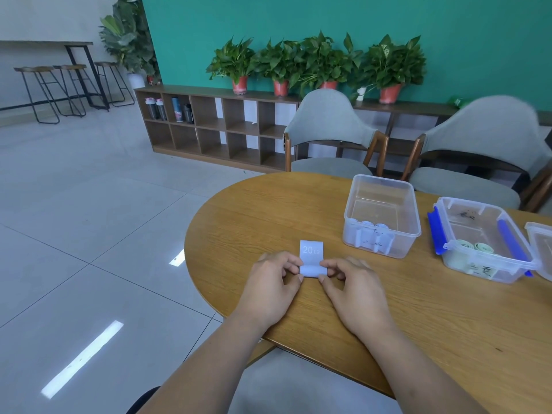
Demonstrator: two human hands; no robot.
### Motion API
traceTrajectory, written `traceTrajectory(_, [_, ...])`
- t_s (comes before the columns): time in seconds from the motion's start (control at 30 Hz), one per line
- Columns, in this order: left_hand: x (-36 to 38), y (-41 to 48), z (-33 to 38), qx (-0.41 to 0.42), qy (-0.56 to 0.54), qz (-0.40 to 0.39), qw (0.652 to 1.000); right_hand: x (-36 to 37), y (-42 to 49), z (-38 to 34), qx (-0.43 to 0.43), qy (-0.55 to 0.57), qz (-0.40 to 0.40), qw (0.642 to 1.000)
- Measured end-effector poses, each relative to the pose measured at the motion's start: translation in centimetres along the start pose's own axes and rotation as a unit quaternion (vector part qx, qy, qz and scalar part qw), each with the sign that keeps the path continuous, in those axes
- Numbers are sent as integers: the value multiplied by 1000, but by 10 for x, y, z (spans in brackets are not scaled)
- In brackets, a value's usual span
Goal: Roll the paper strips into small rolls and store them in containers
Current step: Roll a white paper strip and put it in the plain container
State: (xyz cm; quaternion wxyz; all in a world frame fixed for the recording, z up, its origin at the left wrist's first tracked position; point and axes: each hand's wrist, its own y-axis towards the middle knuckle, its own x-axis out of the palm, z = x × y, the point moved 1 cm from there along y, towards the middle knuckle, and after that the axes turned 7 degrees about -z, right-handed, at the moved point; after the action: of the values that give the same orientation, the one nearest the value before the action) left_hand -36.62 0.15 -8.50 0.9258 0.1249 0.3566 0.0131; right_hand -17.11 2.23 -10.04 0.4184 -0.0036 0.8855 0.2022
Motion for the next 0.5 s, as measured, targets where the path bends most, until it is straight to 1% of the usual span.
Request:
traceTrajectory(0.17, [-2,0,2,1,-13,8,1000,-1,-1,-1,6,27,0,1000])
traceTrajectory(0.4, [0,0,2,12,-2,5,1000,-1,-1,-2,2,7,6,1000])
traceTrajectory(0.5, [0,0,1,2,-4,2,1000,-1,-1,-2,3,10,2,1000])
